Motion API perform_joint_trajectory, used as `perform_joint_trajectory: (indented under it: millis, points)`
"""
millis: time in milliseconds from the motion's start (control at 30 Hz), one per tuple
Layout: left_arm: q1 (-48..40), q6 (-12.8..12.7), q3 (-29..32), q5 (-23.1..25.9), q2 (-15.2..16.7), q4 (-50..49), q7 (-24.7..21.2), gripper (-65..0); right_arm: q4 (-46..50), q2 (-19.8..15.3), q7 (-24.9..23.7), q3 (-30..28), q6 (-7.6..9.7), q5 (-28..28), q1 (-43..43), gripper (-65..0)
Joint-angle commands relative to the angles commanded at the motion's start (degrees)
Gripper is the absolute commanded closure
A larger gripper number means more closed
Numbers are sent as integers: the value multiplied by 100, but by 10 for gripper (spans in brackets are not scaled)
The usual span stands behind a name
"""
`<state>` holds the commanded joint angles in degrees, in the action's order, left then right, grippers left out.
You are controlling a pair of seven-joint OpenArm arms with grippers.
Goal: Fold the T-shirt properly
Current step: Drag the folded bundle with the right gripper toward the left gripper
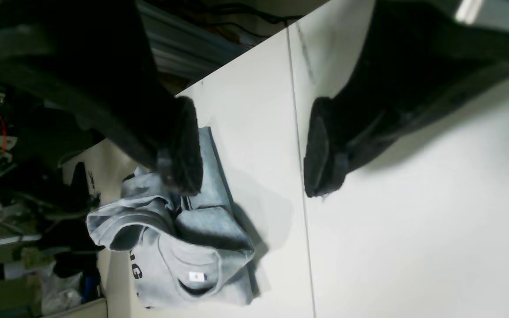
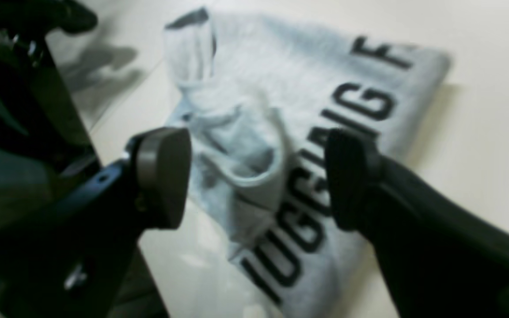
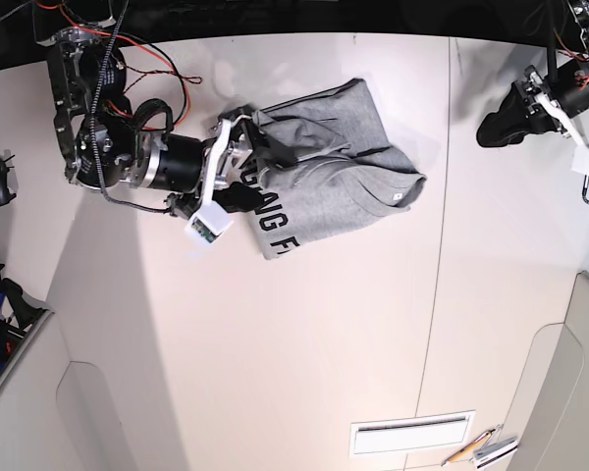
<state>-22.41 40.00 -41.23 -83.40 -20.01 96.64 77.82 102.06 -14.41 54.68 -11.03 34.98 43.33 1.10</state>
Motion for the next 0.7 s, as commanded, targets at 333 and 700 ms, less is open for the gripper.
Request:
perform_joint_trajectory:
  millis: [333,700]
  points:
    - [0,0,0,0,2,0,2,-397,-2,33,-319,-807,-76,-885,0,-75]
    - [0,0,0,-83,0,0,2,-397,15,234,-2,-817,-63,-315,-2,0]
